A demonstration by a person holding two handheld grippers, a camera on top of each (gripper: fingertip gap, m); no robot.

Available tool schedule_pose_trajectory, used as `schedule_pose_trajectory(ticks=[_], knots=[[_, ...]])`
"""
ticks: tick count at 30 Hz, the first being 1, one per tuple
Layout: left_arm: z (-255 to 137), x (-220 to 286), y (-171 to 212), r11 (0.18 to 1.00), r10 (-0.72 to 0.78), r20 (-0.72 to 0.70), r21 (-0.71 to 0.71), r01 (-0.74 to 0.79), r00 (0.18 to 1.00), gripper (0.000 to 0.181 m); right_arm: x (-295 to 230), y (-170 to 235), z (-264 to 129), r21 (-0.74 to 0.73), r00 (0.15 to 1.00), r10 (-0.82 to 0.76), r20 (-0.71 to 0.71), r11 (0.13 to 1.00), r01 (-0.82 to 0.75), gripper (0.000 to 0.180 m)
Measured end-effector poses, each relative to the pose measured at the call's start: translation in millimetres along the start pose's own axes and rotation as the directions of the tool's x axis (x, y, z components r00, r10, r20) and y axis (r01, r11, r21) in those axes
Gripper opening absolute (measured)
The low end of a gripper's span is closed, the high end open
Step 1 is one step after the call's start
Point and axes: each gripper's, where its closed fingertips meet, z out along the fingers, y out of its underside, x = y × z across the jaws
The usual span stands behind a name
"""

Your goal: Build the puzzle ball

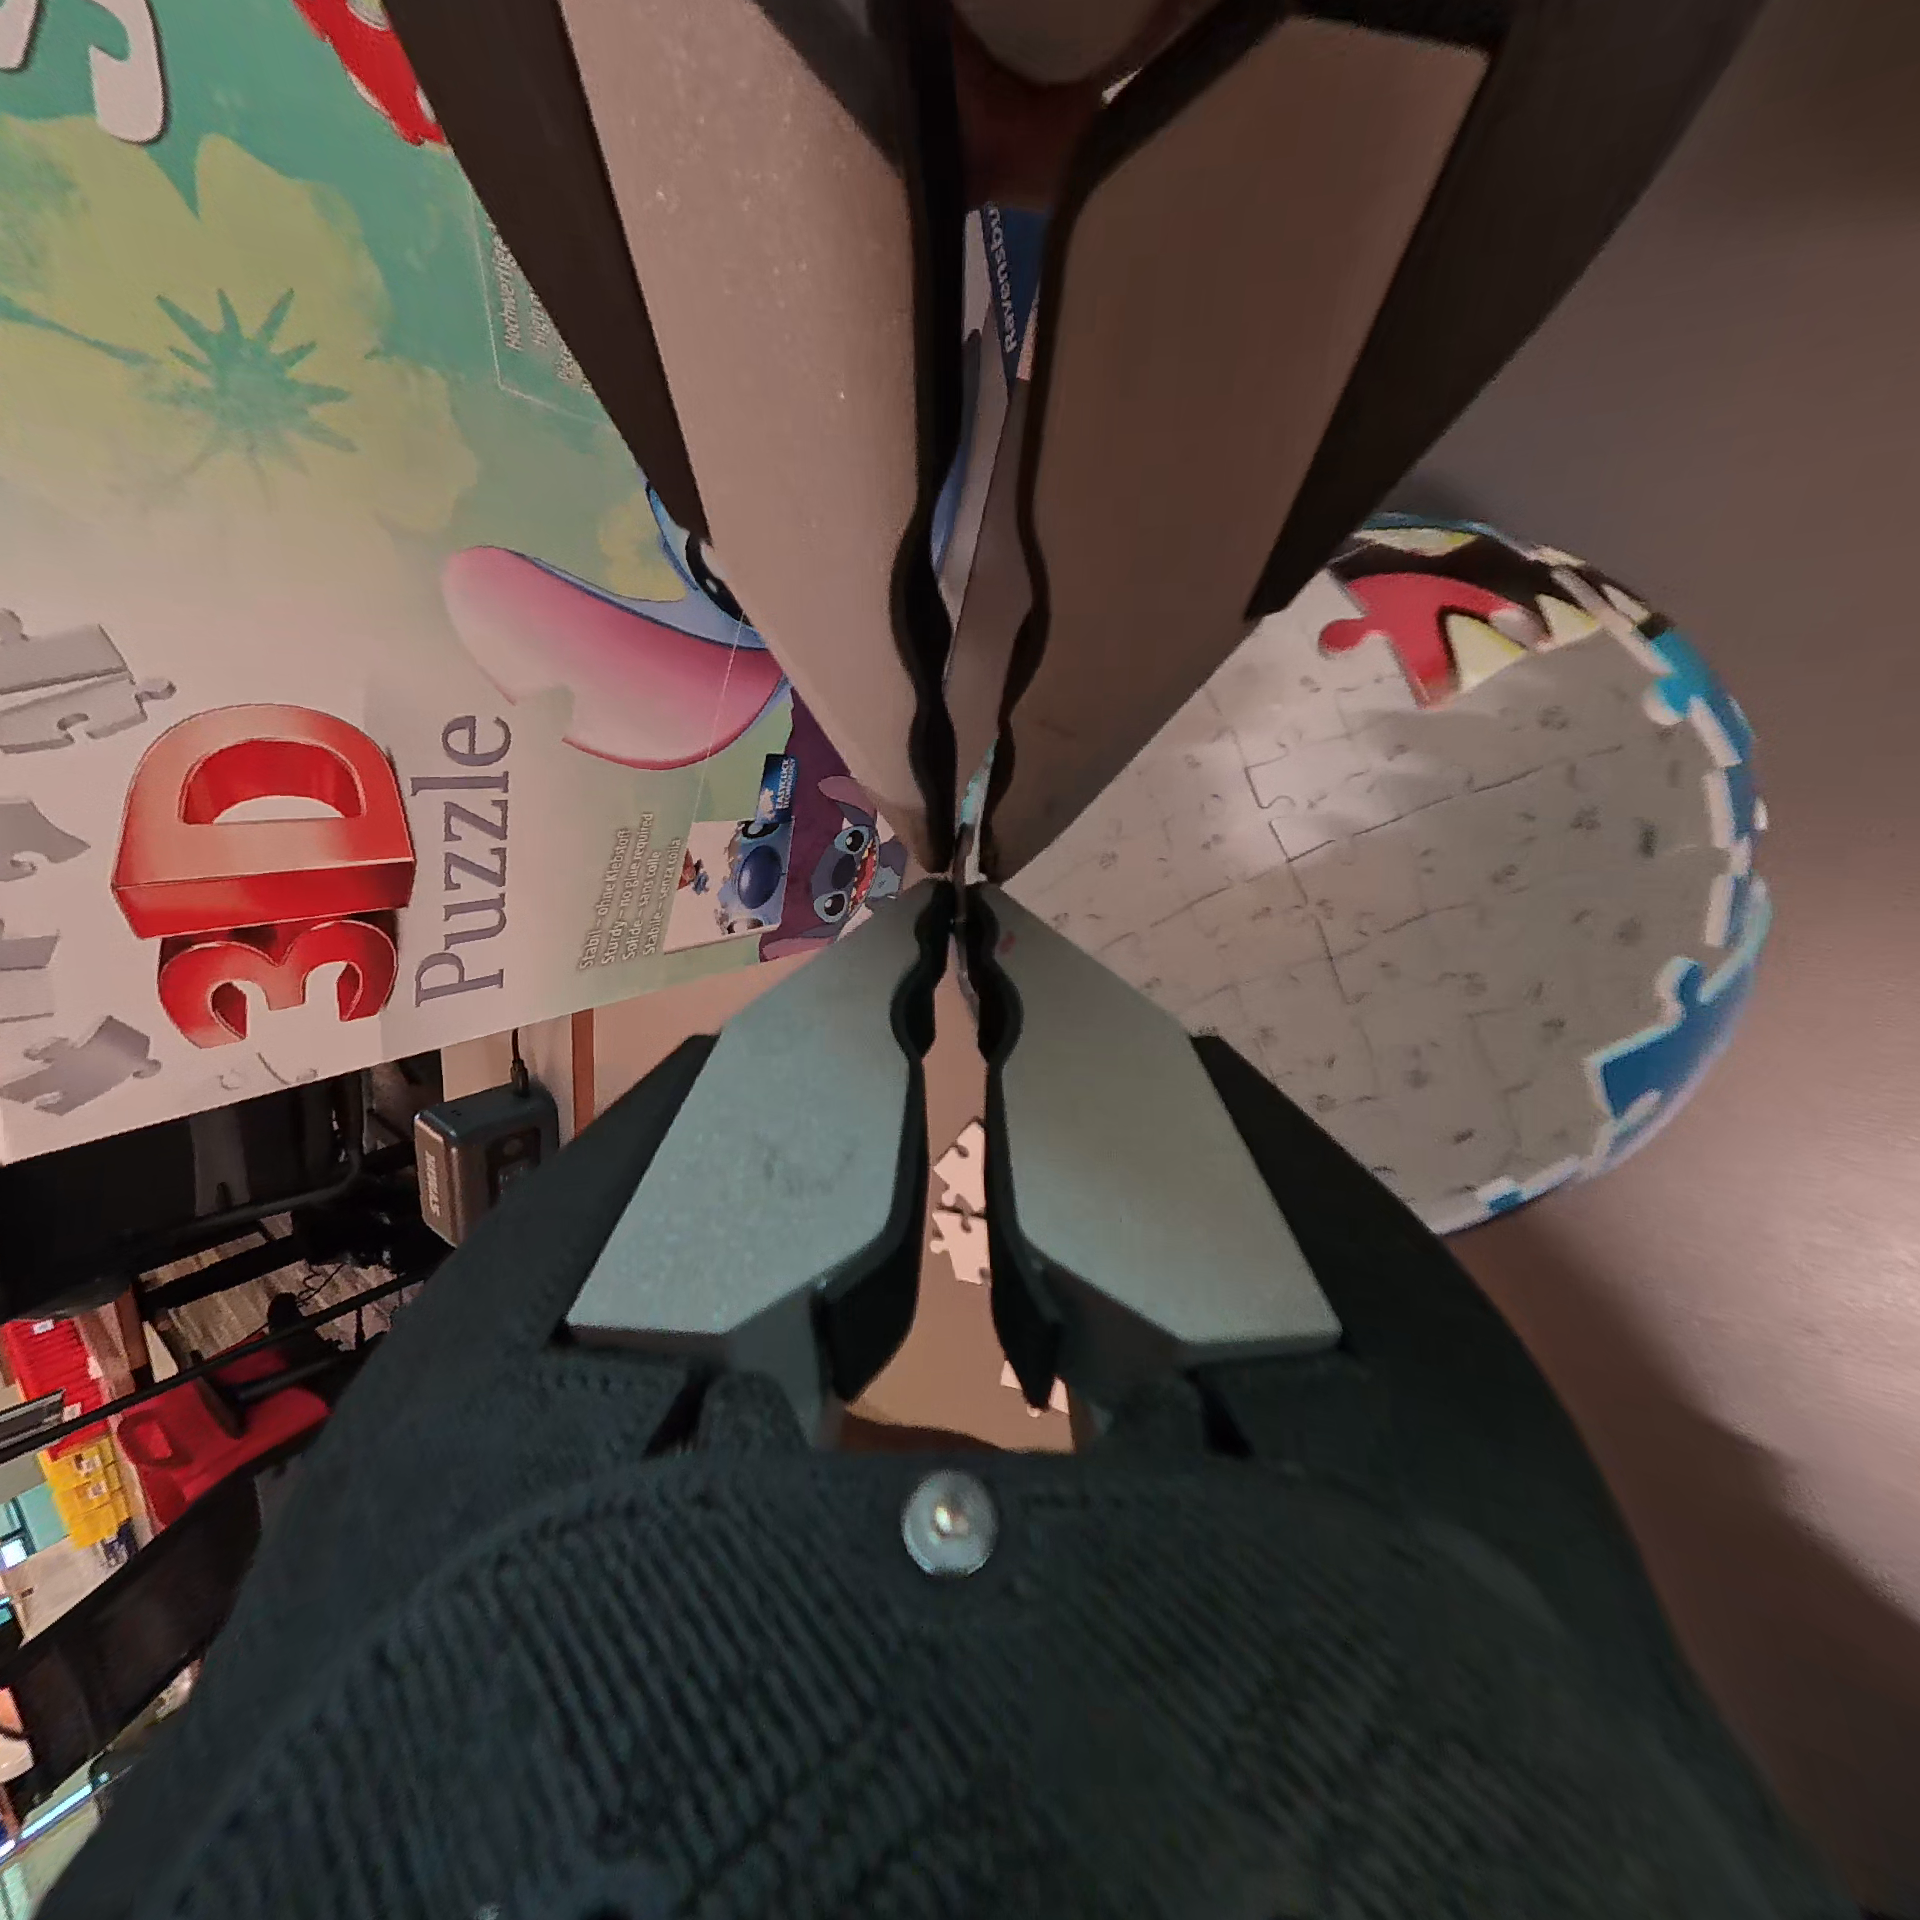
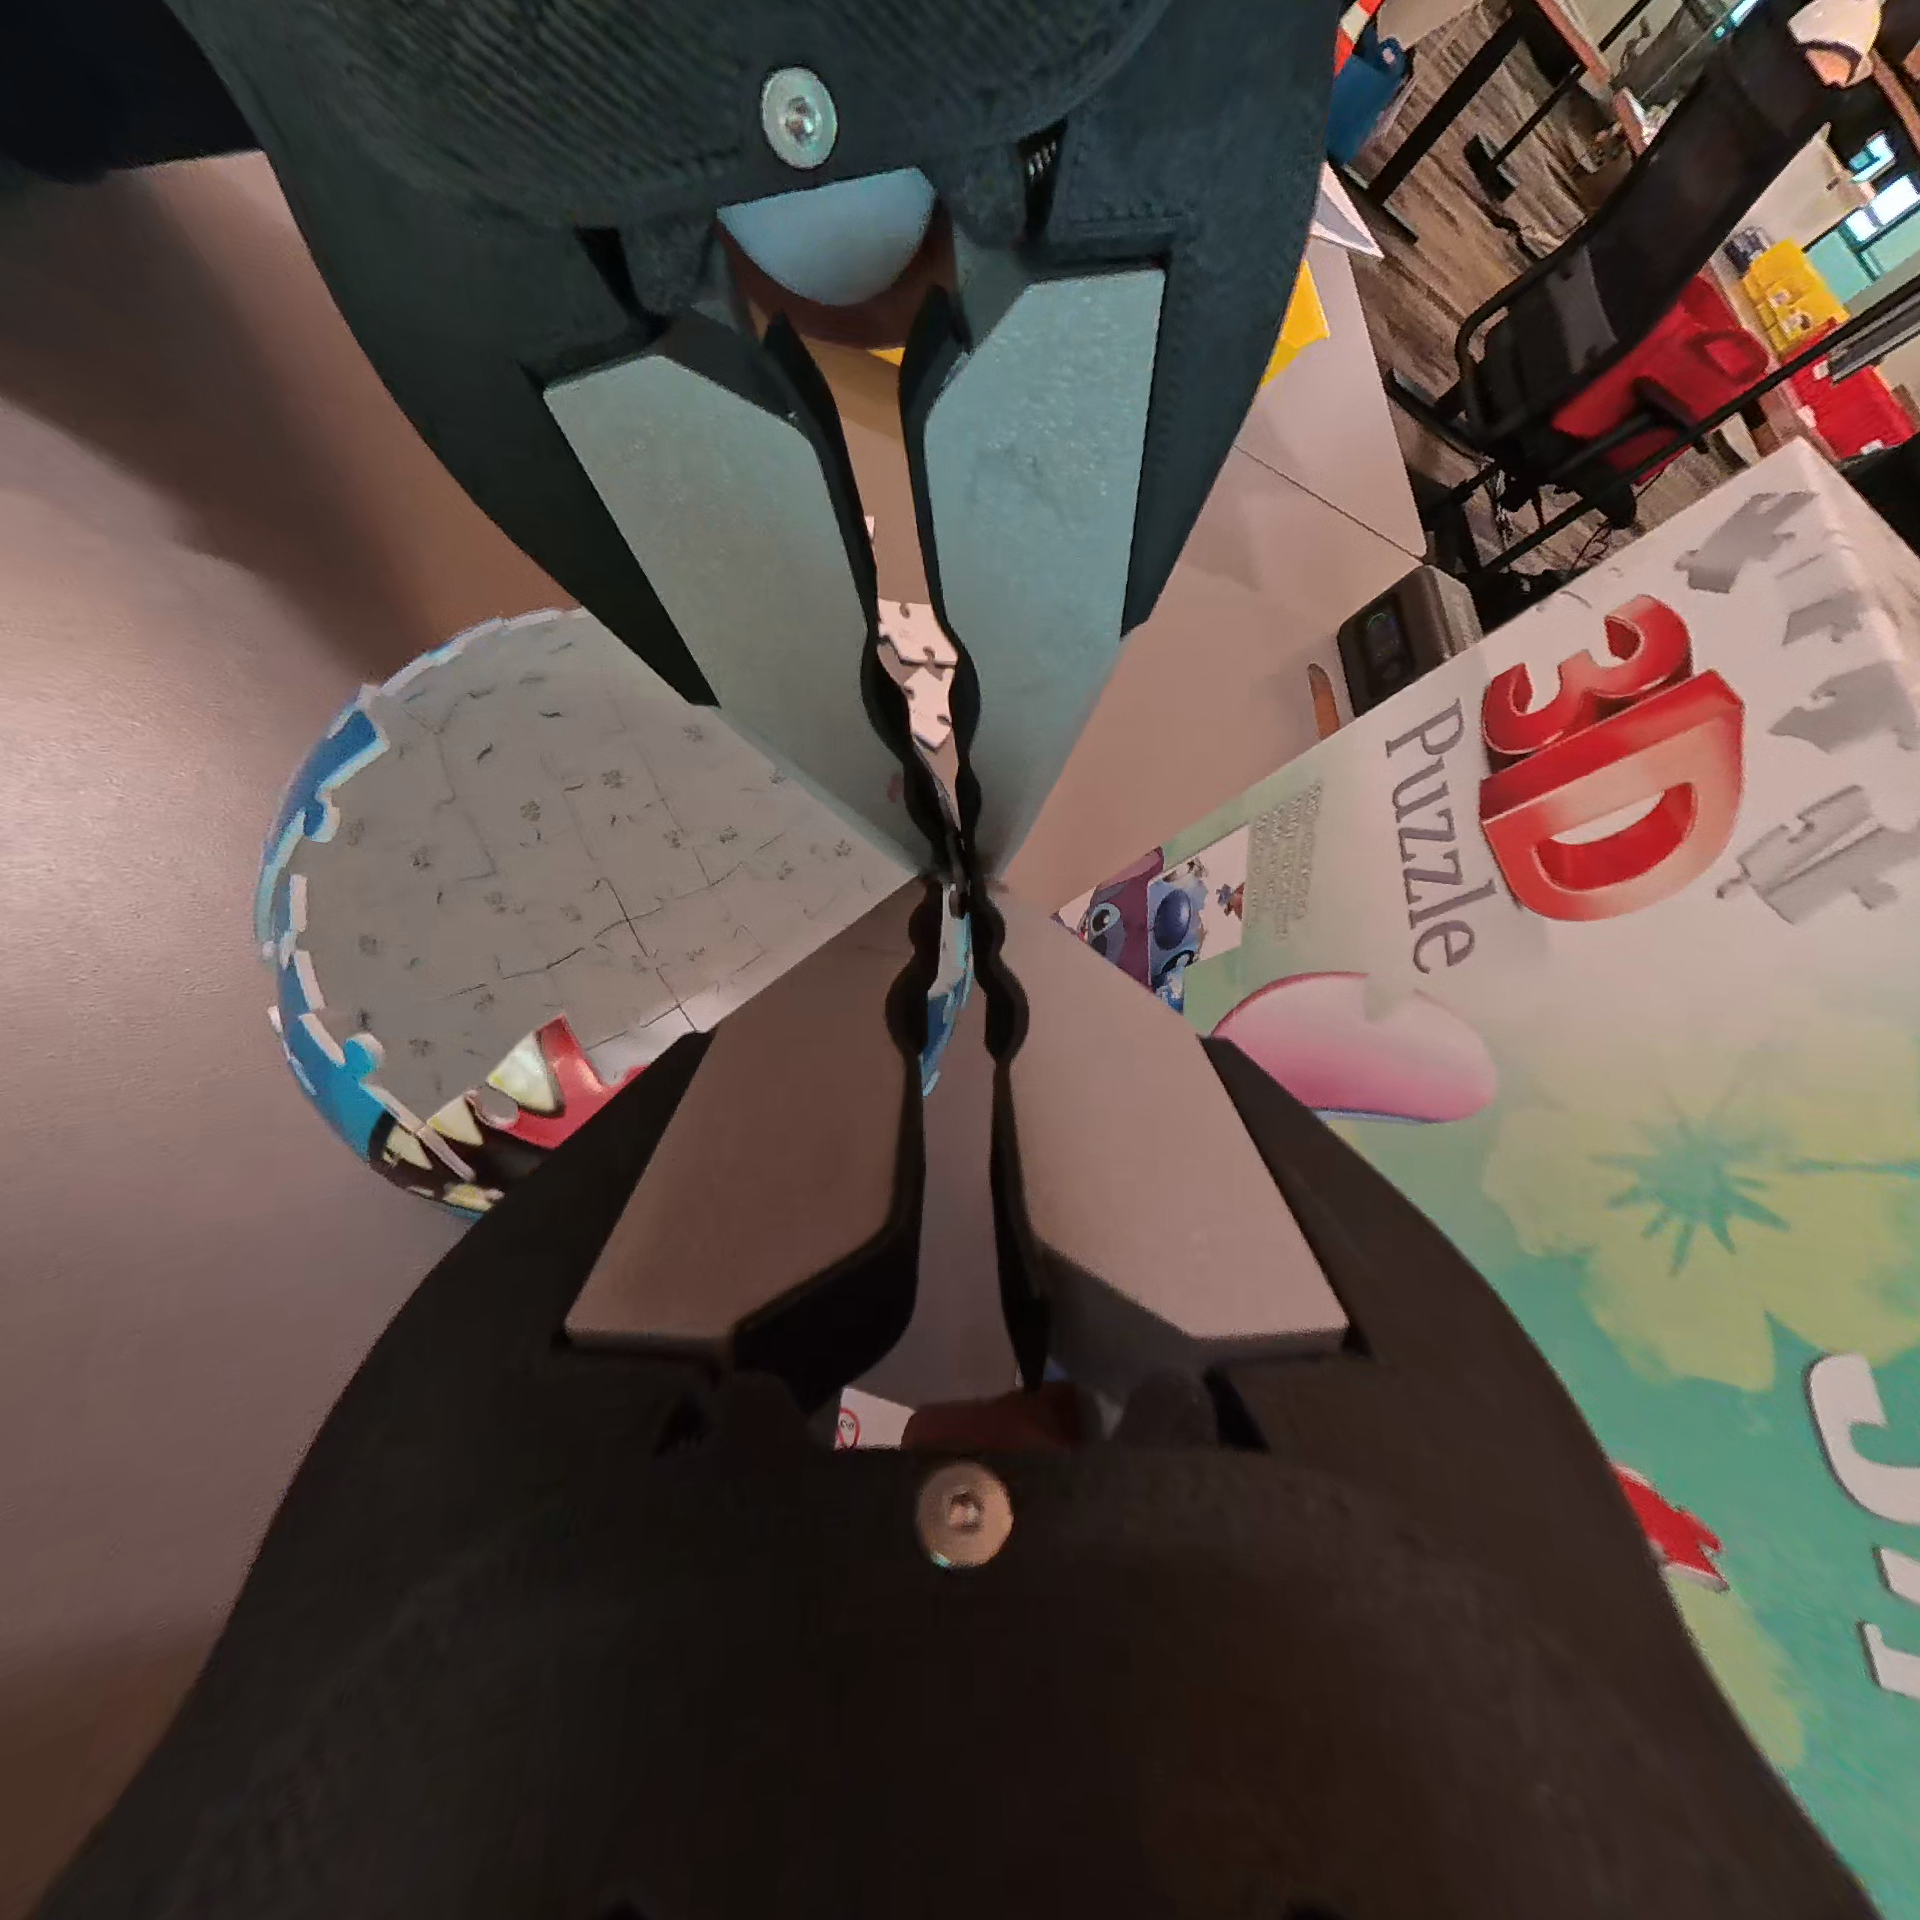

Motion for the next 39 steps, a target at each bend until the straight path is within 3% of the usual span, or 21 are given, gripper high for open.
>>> schedule_pose_trajectory(ticks=[39], knots=[[-1.9, -7.0, -2.1, 1.000, -0.010, 0.035, 0.028, 0.009, 0.999, 0.001, 7.3, -0.7, -6.4, 0.059, 0.998, -0.026, -0.050, 0.998, 0.028, 0.000]])
